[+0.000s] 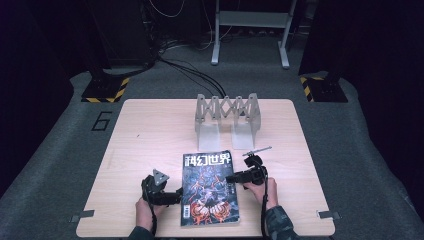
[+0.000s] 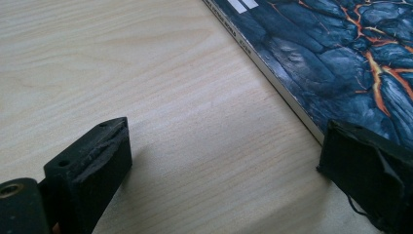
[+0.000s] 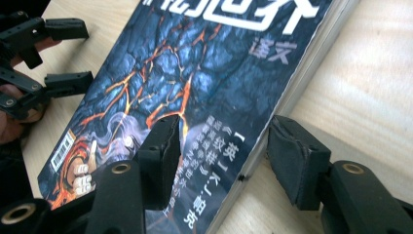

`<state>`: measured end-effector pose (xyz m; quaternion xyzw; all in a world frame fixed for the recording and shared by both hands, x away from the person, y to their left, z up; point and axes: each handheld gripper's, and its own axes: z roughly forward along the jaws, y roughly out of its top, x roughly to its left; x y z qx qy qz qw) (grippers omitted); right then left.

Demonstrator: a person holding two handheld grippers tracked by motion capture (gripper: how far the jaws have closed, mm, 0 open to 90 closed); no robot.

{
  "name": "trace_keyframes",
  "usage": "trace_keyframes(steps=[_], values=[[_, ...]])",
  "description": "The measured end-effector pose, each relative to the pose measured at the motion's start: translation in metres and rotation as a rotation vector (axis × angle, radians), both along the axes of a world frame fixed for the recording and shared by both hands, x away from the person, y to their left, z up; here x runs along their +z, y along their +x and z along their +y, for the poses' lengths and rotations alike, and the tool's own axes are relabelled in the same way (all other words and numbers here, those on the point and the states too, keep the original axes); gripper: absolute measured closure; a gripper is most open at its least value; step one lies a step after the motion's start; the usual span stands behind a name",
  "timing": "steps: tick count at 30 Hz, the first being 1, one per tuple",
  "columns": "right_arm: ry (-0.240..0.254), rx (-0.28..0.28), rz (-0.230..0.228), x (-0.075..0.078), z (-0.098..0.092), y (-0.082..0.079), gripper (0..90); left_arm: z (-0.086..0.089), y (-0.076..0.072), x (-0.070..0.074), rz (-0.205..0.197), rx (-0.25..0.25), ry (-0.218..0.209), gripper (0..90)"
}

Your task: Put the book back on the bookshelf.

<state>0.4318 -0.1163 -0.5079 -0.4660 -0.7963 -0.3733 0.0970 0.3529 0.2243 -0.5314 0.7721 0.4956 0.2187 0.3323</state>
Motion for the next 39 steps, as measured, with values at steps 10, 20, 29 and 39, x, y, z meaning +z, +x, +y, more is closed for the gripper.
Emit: trace_keyframes(steps=[10, 20, 29, 39], values=[[-0.02, -0.017, -0.005, -0.001, 0.003, -0.001, 45.7, 0.0, 0.0, 0.0, -0.001, -0.002, -0.001, 5.1], [0.069, -0.021, -0.067, 0.009, 0.001, -0.004, 46.2, 0.0, 0.0, 0.001, 0.008, -0.011, -0.001, 5.6], [0.078, -0.012, -0.09, 0.013, 0.01, 0.012, 45.4, 0.001, 0.0, 0.001, 0.008, -0.015, 0.0, 5.8], [0.024, 0.018, -0.081, 0.009, 0.03, 0.031, 44.5, 0.001, 0.0, 0.001, 0.006, -0.015, -0.002, 5.9]])
